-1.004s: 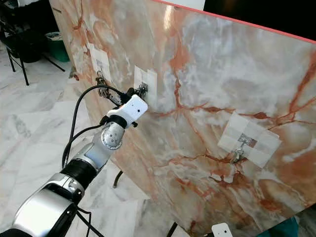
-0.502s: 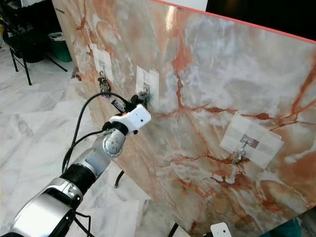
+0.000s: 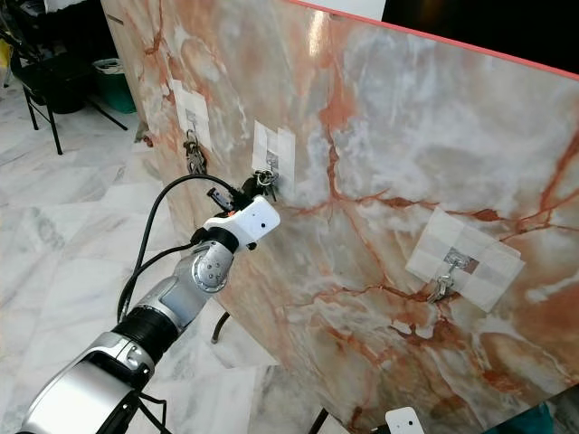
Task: Hang keys on a hook
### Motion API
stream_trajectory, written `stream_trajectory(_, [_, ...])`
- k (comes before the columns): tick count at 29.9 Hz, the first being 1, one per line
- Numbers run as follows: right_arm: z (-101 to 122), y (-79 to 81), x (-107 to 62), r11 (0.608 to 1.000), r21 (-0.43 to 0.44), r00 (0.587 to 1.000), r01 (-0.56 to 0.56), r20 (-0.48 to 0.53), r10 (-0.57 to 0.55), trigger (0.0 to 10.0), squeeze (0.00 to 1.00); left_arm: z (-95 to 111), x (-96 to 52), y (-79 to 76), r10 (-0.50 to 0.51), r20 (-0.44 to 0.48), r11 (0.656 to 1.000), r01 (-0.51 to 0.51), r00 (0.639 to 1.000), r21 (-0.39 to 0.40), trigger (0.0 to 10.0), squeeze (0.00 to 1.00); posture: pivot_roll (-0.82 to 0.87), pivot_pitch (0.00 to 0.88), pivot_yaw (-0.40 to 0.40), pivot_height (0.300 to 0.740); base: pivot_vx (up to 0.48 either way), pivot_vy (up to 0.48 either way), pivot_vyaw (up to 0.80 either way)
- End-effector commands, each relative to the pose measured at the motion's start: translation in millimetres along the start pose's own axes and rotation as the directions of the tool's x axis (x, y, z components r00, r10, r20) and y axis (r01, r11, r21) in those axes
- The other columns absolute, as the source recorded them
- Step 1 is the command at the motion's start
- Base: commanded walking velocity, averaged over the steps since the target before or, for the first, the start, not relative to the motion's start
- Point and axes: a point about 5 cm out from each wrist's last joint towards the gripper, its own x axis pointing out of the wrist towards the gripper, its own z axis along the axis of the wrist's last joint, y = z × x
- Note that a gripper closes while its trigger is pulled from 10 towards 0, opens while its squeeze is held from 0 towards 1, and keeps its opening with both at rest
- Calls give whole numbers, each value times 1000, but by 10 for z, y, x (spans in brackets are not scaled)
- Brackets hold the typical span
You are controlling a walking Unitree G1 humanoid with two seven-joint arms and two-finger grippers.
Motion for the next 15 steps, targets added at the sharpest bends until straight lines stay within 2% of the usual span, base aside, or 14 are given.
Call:
stream_trajectory(1, [9, -22, -1, 1000, 10, 1000, 6, 0, -6, 10000, 0, 34, 2, 17, 6, 8, 1000, -6, 1000, -31, 10000, 1000, -75, 0, -62, 740, 0, 0, 0])
stream_trajectory(6, [10, -25, -1, 1000, 9, 1000, 6, 0, -6, 10000, 0, -14, -21, 3, 1, -25, 996, -4, 1000, -86, 10000, 1000, -75, 0, -63, 740, 0, 0, 0])
stream_trajectory(15, [9, -26, -1, 1000, 7, 1000, 6, 0, -6, 10000, 0, -25, -77, -25, -22, -16, 994, 20, 1000, -107, 10000, 1000, -75, 0, -63, 740, 0, 0, 0])
